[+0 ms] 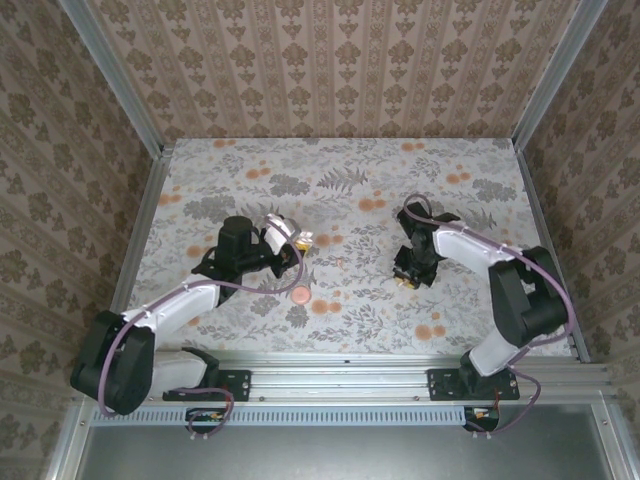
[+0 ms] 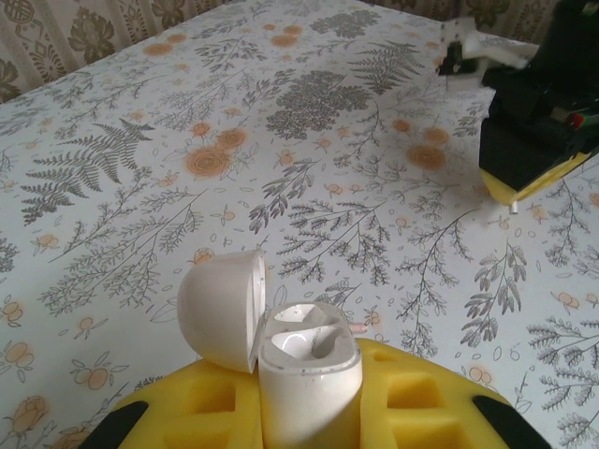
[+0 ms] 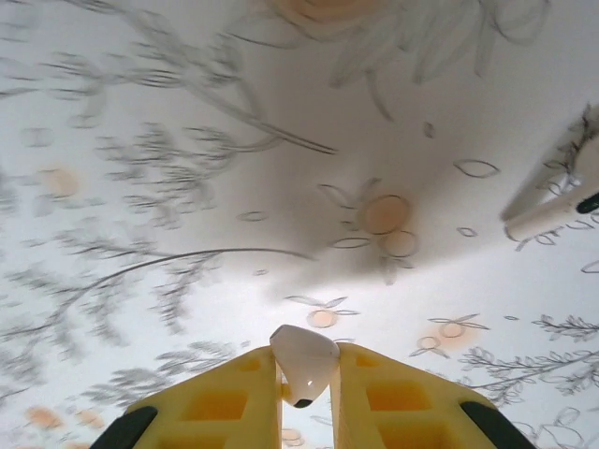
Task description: Insert the wireless bluetooth earbuds into the charging case
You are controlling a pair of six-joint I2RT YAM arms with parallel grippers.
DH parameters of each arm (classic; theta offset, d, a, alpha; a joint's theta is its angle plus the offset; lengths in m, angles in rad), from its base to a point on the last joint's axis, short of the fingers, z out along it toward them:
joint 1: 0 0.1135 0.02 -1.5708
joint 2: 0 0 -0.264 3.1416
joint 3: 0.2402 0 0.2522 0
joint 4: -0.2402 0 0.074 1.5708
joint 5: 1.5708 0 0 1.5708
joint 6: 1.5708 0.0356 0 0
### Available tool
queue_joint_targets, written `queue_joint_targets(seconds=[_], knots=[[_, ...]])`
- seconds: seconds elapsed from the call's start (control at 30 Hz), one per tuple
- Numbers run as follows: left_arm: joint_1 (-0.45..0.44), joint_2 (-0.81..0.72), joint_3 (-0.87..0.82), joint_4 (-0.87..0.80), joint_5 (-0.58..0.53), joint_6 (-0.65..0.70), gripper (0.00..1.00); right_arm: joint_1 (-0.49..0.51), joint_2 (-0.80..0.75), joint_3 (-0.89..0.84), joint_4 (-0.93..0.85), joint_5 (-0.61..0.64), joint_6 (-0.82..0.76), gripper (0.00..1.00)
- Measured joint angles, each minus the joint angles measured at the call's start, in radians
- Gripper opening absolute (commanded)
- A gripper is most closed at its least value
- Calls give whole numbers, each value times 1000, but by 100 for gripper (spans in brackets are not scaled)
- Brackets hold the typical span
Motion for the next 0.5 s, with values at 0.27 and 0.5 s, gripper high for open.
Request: queue_joint_targets(seconds=[0.27,0.5], knots=[[-6,84,-37,111,39,-48,6,105,-169,-21,205,8,-110,20],[-16,129,-37,214,101,-64,6,171,-275,-24,421,-32,-248,19]])
